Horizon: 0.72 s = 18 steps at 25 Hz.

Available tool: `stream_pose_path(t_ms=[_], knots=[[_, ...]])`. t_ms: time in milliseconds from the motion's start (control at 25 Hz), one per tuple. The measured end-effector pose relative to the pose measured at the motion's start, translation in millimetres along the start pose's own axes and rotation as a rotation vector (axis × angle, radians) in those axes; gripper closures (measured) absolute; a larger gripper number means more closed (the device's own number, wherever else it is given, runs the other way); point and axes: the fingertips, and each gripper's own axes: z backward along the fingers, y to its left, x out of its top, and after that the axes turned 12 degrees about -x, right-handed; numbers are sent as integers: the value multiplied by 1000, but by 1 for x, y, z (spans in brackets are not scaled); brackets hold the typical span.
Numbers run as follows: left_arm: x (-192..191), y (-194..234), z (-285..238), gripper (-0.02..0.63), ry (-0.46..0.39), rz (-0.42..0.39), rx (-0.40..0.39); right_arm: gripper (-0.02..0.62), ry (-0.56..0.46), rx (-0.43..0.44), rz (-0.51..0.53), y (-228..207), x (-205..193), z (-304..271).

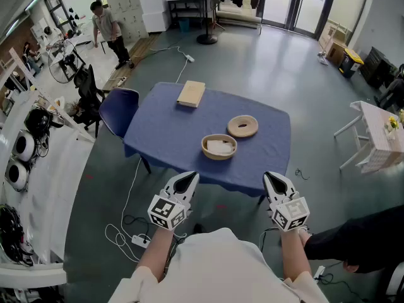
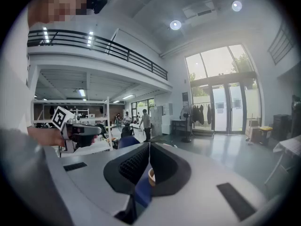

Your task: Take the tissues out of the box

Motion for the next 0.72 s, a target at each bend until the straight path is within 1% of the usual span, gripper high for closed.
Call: stream_pose_path(t_ms=[440,720], knots=[[-4,2,3,601,6,8,-4,561,-1,13,11,10,-2,-3],[-7,11,8,601,9,9,-10,561,0,-7,2,19,-2,-11]])
